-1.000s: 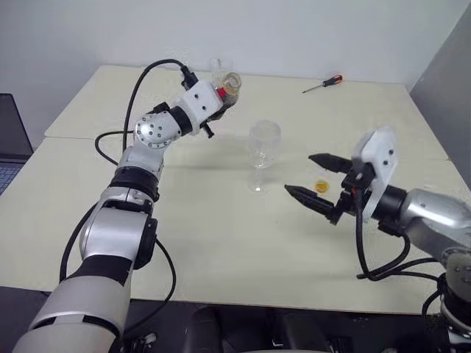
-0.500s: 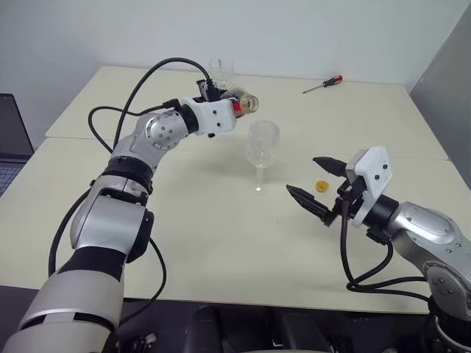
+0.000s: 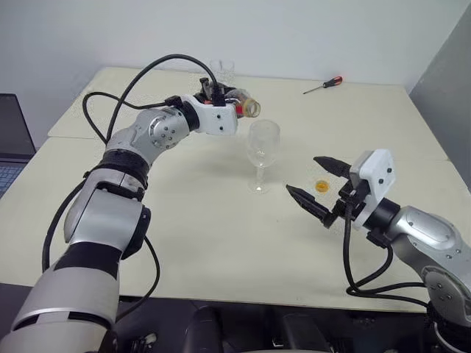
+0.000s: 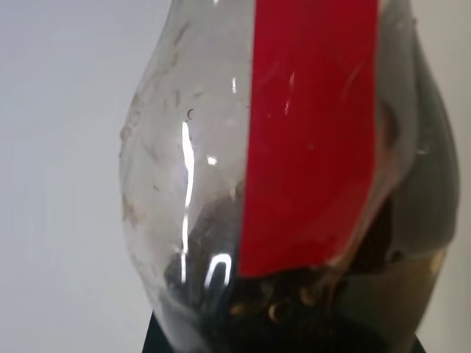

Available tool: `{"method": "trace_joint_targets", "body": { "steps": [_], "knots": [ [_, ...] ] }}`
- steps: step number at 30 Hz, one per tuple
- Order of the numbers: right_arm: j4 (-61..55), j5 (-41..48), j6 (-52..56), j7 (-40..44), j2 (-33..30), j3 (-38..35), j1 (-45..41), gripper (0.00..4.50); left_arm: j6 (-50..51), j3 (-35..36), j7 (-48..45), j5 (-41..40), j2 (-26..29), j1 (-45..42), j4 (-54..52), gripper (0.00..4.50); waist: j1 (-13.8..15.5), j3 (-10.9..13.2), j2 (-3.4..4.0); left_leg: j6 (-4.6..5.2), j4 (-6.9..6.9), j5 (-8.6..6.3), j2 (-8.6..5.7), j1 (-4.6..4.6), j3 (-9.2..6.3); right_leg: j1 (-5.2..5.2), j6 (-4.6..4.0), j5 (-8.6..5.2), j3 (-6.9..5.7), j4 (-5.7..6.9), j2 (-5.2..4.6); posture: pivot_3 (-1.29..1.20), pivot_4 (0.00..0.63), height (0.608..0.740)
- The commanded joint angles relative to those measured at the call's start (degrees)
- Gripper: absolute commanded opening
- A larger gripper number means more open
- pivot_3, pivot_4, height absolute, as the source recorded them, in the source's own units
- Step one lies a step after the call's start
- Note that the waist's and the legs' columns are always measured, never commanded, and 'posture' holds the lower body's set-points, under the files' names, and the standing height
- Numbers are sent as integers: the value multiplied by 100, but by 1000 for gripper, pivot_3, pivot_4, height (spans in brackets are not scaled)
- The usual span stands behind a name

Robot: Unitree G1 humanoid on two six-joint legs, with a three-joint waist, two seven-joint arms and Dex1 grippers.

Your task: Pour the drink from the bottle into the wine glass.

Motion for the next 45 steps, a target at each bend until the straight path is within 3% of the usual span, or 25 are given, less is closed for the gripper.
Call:
{"method": "trace_joint_targets", "body": {
  "steps": [1,14,45],
  "knots": [
    [-223,20,-228,26,-15,-161,86,4500,-163,-45,270,98,89,-321,-58,795,-2,0,0,0,4,0,0,0,0,2,0,0,1,1,0,0,150,740],
    [-332,-230,-911,-171,270,-184,735,4500,-125,-137,450,279,106,-428,84,794,-3,0,0,0,32,0,-1,0,-1,11,11,5,1,9,-1,0,150,740],
    [-127,-572,-922,-233,250,-80,692,4500,201,-801,1136,1080,214,-907,181,794,-2,0,0,0,36,0,-7,1,-1,11,14,7,2,14,-6,0,150,740]
  ]
}}
